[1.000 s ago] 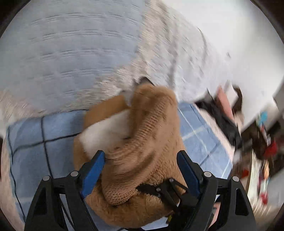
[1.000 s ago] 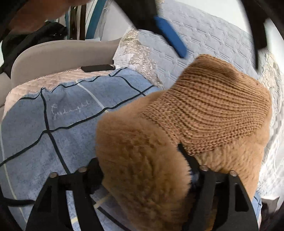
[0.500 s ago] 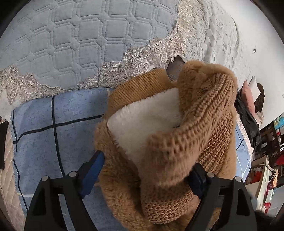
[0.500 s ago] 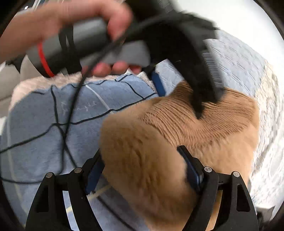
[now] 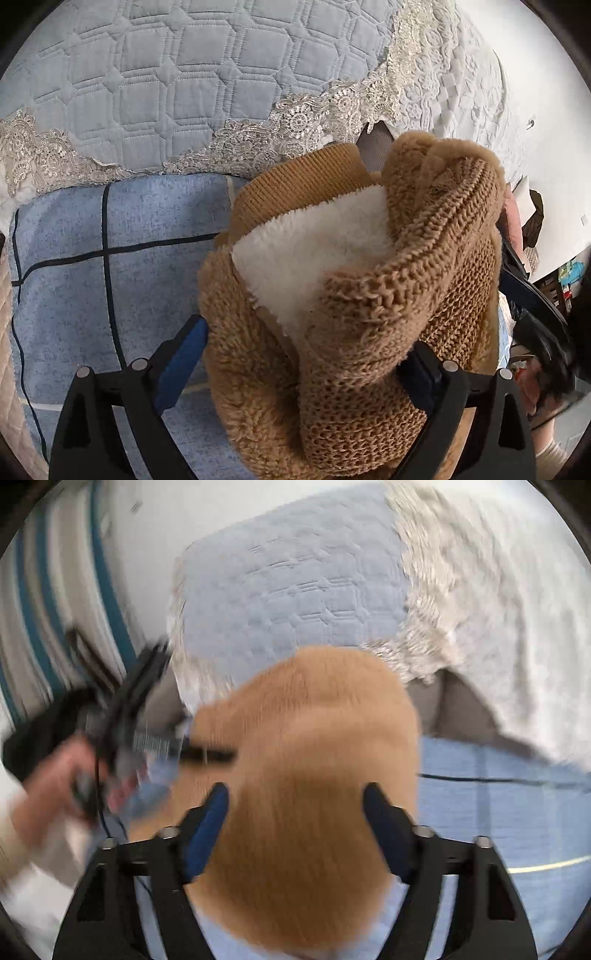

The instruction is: Fold large clothes

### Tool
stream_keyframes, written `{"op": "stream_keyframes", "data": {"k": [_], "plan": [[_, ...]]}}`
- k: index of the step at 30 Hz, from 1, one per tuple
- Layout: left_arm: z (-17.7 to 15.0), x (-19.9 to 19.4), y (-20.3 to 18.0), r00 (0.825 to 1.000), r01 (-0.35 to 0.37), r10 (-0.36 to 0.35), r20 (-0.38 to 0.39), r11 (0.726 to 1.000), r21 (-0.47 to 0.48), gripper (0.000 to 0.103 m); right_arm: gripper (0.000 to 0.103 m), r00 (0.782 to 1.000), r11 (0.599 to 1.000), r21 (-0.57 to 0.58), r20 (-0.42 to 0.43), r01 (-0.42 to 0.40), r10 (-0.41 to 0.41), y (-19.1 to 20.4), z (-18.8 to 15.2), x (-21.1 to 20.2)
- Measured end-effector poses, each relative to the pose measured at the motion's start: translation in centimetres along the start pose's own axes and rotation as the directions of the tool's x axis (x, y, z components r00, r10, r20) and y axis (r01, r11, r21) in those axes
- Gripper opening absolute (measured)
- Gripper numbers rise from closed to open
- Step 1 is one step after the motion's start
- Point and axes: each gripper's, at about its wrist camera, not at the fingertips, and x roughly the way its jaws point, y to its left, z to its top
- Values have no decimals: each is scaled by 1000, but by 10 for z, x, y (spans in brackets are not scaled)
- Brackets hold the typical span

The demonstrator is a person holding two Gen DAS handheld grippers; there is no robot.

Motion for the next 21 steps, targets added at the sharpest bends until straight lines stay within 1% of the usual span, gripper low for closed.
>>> {"op": "stream_keyframes", "data": {"k": [1, 2, 3, 4, 6, 7, 9, 10, 11, 13, 15, 19, 21], "plan": [[1, 2, 1, 1000, -12, 12, 3, 1000, 9, 98, 61, 999, 999, 39, -46, 15, -14, -4, 7, 19], [1, 3, 3, 999, -38, 38, 4, 999, 11, 98, 60, 996, 999, 37, -80, 38, -35, -5, 9, 31], [1, 6, 5, 998, -62, 62, 3, 998, 14, 98, 60, 992, 997, 9, -100, 72, -70, -1, 10, 44], [2, 9, 9, 998, -66, 66, -1, 998, 16, 98, 60, 989, 994, -13, -99, 105, -106, 2, 11, 52], [4, 15, 19, 999, -48, 48, -14, 999, -17, 98, 60, 987, 993, -23, -110, 117, -119, 5, 12, 61], [4, 18, 23, 999, -39, 39, -18, 999, -25, 98, 60, 984, 992, -25, -130, 122, -125, 5, 12, 67], [4, 24, 27, 999, -46, 45, -21, 999, -25, 98, 61, 981, 994, 3, -160, 111, -109, -5, 11, 76], [5, 28, 30, 998, -48, 47, -28, 998, -31, 98, 61, 977, 993, 6, -178, 116, -113, -9, 10, 81], [5, 32, 32, 998, -53, 52, -37, 998, -35, 98, 61, 975, 992, -7, -185, 125, -124, -11, 10, 86], [5, 38, 36, 996, -72, 71, -49, 997, -25, 98, 61, 967, 986, -54, -196, 158, -165, -2, 4, 95], [2, 43, 42, 995, -82, 81, -62, 996, -22, 98, 62, 964, 984, -72, -200, 165, -176, 5, 1, 101], [-6, 52, 61, 994, -75, 69, -81, 994, -79, 99, 62, 955, 975, -120, -211, 188, -210, 12, -4, 122], [-9, 56, 69, 995, -57, 47, -90, 991, -121, 101, 62, 949, 969, -134, -214, 206, -231, 13, -6, 129]]}}
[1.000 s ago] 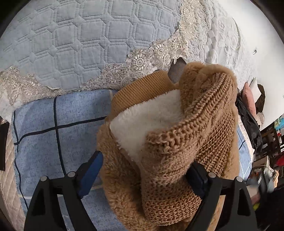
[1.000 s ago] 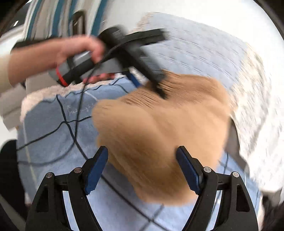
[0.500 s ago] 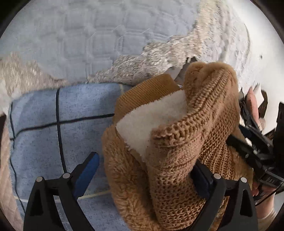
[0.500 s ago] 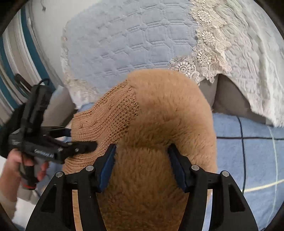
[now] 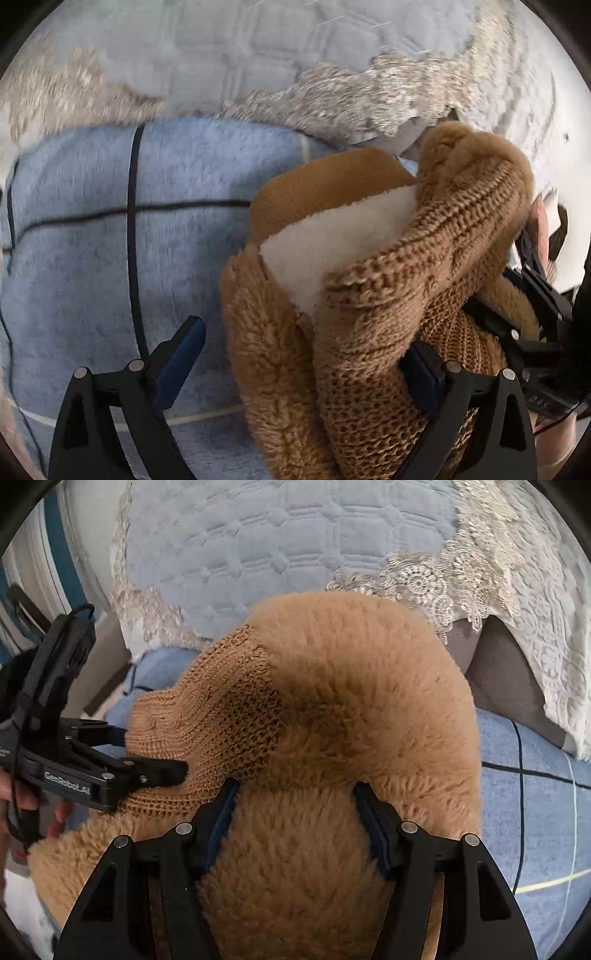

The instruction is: Fold large clothes

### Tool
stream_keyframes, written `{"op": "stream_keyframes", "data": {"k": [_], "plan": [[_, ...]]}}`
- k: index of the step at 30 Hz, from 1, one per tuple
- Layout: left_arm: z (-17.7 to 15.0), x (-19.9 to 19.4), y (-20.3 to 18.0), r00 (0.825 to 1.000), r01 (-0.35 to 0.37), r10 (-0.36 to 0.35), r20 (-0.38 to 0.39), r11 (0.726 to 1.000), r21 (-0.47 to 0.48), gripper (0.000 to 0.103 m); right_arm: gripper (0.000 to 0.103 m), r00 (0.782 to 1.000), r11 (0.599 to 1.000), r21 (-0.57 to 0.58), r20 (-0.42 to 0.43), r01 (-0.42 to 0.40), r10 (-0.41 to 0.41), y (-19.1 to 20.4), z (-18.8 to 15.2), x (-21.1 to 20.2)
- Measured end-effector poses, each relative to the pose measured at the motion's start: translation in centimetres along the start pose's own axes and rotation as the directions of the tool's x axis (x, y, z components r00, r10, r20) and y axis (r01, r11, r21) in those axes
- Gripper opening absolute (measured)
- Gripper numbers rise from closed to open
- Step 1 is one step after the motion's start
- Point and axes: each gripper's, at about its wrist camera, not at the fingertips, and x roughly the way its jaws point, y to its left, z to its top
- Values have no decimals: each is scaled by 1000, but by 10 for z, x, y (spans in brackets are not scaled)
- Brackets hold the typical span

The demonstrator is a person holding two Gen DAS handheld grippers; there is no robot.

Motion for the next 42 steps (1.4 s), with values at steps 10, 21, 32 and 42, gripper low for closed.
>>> {"op": "stream_keyframes", "data": {"k": [10, 21, 32, 42], "plan": [[-28, -62, -6, 983, 143, -129, 129, 984, -107, 92, 63, 1000, 1000, 28, 22, -13, 12, -9, 11, -46], [-53, -131, -63, 965, 113, -112, 237, 994, 6, 92, 63, 985, 993, 61, 151, -98, 88, -19, 7, -106], [-55, -118, -82, 965, 151, -153, 215, 988, 24, 92, 63, 987, 991, 73, 128, -112, 102, -25, -2, -93], [-78, -114, -64, 963, 144, -143, 227, 990, 13, 92, 63, 984, 991, 88, 152, -104, 90, -25, -7, -103]]}}
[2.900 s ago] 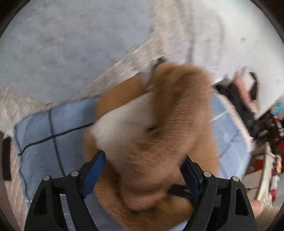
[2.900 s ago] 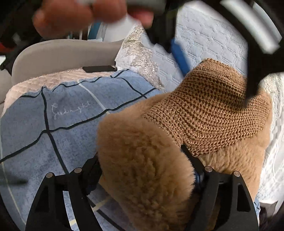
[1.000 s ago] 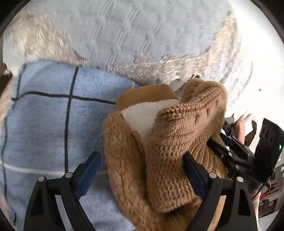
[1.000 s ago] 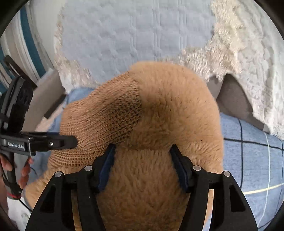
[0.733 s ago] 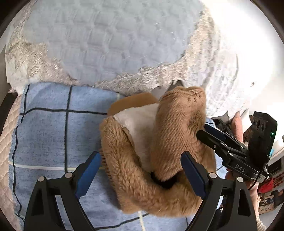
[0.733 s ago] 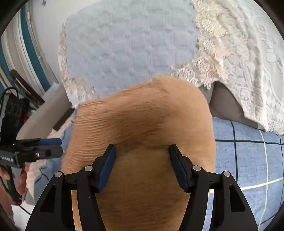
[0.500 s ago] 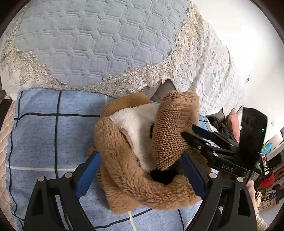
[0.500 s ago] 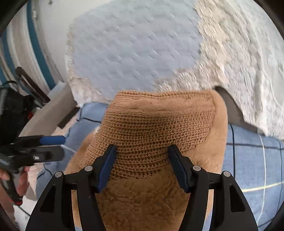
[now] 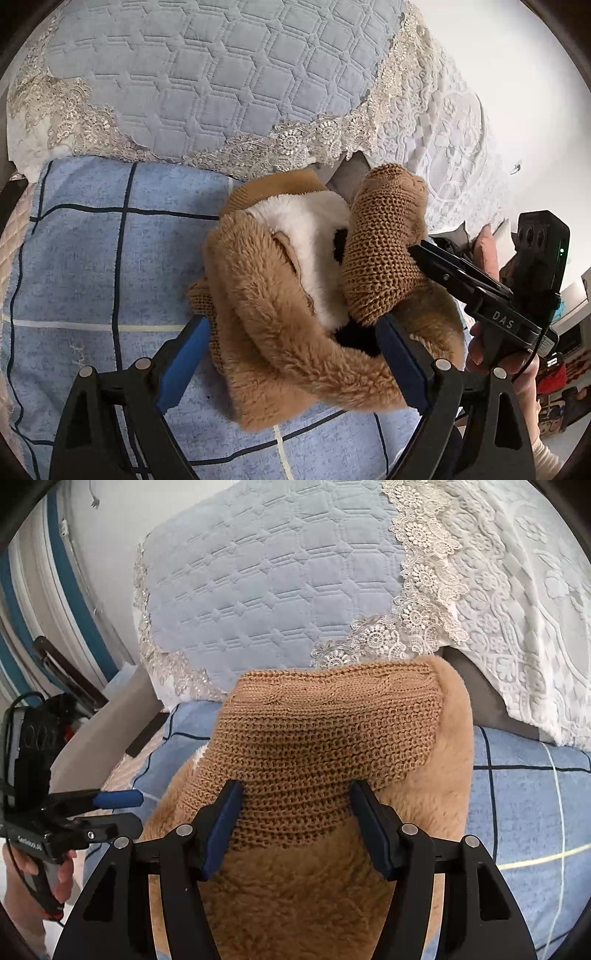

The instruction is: Fold large clothes

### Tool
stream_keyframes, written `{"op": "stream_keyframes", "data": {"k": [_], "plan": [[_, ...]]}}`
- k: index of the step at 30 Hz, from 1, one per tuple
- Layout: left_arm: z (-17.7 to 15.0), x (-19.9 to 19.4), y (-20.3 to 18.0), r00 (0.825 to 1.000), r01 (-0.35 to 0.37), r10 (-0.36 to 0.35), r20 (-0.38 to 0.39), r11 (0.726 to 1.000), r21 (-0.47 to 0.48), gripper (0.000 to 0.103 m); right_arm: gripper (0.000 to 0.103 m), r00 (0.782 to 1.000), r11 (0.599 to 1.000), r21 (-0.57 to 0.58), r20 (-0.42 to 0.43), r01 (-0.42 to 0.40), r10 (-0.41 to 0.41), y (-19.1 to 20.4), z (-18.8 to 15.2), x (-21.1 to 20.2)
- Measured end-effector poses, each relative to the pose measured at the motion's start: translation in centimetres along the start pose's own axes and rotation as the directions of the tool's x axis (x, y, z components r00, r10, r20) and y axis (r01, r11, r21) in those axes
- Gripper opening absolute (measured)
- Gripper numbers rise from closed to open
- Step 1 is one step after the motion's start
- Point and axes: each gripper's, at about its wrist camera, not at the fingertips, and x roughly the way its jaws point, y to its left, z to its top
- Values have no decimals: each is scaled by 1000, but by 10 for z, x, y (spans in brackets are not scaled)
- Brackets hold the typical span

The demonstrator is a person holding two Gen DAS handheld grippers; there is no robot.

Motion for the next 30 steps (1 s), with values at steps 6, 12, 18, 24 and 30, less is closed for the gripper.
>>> {"op": "stream_keyframes", "data": {"k": [6, 12, 18, 24, 30], "plan": [[-6, 1, -4, 1000, -7, 7, 15, 1000, 2, 93, 63, 999, 997, -56, 5, 48, -48, 12, 2, -1], [-12, -1, -8, 996, -78, 76, 37, 995, 61, 93, 63, 998, 996, -72, -2, 56, -57, 18, -1, 12], [-24, -10, -11, 997, -32, 26, 69, 996, 80, 93, 64, 1000, 996, -88, -18, 16, -18, 24, -7, 24], [-45, -11, -27, 998, 12, -22, 53, 982, 187, 93, 67, 999, 993, -113, -37, -40, 36, 36, -15, 43], [-49, 7, -33, 1000, 24, -25, 1, 979, 201, 93, 68, 990, 987, -119, -108, -106, 93, 40, -7, 54]]}}
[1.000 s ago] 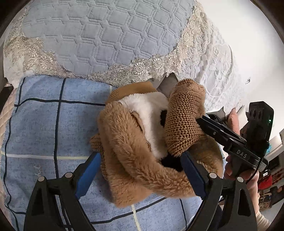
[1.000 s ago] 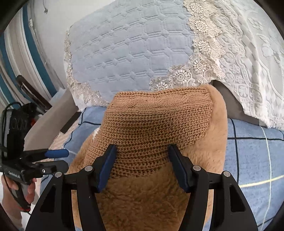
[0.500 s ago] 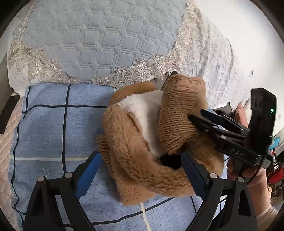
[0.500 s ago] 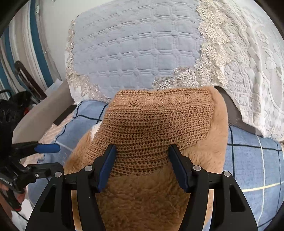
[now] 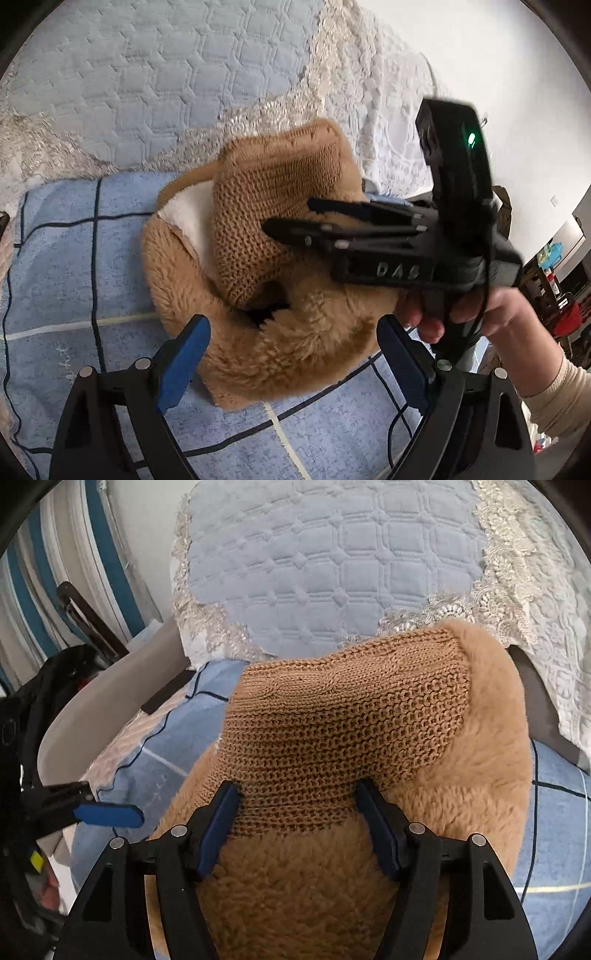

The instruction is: Fold large clothes

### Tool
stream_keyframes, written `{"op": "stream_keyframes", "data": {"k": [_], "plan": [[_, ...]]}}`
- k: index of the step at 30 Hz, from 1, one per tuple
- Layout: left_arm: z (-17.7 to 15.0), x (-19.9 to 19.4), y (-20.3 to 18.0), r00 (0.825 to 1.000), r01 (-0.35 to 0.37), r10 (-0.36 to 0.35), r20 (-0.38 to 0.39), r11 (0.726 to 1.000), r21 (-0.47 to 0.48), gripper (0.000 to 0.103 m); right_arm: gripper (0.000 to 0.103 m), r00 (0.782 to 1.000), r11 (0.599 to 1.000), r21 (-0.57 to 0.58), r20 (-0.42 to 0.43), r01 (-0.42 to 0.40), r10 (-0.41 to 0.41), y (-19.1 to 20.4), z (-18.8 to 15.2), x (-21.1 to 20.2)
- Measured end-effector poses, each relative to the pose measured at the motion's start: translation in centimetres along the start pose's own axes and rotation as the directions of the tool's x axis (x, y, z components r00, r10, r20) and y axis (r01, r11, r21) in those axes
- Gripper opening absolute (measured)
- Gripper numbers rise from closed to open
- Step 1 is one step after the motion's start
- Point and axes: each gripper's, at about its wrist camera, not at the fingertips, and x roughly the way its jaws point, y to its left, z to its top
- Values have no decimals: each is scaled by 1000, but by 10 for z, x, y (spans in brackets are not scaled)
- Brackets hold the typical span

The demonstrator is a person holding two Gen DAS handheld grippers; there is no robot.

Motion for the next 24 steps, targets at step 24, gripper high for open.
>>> {"op": "stream_keyframes", "data": {"k": [24], "plan": [[0, 23, -27, 998, -60, 60, -27, 998, -3, 95, 72, 985, 987, 108, 115, 117, -130, -41, -38, -77]]}}
